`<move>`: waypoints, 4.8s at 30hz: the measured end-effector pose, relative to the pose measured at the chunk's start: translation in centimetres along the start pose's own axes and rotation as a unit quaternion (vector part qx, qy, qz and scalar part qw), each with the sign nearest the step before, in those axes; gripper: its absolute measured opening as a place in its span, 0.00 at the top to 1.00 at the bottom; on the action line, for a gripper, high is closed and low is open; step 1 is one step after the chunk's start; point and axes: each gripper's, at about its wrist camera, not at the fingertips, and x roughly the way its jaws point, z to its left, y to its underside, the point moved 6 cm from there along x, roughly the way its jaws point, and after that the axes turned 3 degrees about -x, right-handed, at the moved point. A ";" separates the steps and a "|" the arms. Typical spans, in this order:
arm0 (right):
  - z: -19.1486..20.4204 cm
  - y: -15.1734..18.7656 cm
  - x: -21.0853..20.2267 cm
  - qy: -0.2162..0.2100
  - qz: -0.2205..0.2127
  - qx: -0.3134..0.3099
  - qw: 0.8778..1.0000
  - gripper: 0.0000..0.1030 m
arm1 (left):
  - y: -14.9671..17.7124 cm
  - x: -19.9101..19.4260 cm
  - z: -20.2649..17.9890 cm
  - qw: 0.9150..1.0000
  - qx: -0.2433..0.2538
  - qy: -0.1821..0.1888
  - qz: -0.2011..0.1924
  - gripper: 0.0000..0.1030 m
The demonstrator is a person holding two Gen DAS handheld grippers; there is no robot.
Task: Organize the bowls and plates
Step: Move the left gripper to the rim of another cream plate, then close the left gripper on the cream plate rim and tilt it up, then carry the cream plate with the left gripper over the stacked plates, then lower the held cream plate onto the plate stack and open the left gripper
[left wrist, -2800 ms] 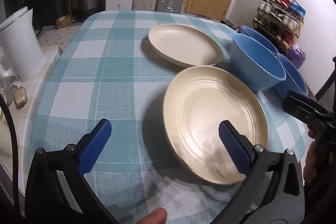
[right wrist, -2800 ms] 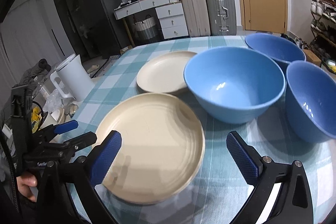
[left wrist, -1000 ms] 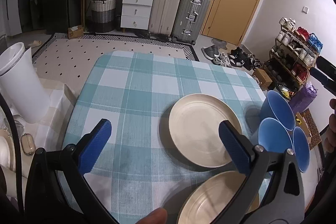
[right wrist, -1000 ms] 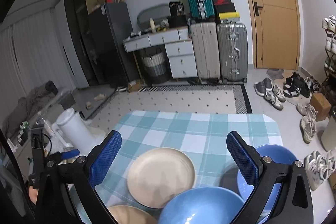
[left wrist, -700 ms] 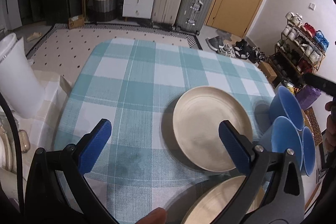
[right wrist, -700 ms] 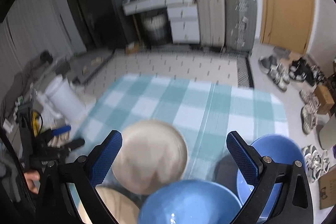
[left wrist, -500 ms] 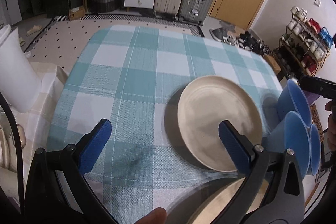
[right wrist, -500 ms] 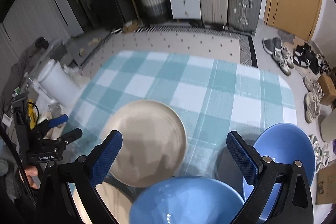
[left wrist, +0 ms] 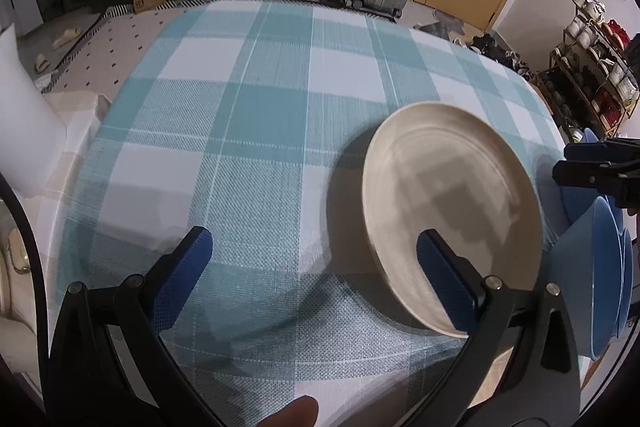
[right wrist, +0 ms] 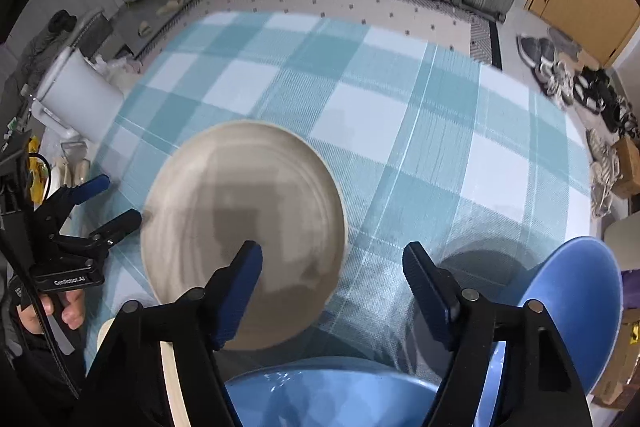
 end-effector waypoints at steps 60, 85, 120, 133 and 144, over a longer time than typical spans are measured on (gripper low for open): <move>5.8 2.6 -4.5 0.004 -0.048 -0.030 0.998 0.87 | 2.6 -10.6 -1.9 0.997 0.043 0.028 -0.062 0.85; 10.2 13.8 -12.3 -0.022 -0.126 -0.023 0.992 0.87 | 12.1 -21.1 -4.4 0.992 0.073 0.028 -0.096 0.85; 11.4 22.9 -9.0 -0.055 -0.152 0.038 0.986 0.87 | 20.1 -18.0 -3.9 0.990 0.117 0.022 -0.076 0.85; 11.6 24.2 -7.0 -0.053 -0.140 0.052 0.987 0.87 | 21.0 -15.4 -3.7 0.990 0.124 0.012 -0.068 0.85; 12.0 24.8 -5.8 -0.034 -0.133 0.052 0.989 0.87 | 21.5 -14.7 -4.3 0.985 0.151 -0.012 -0.080 0.84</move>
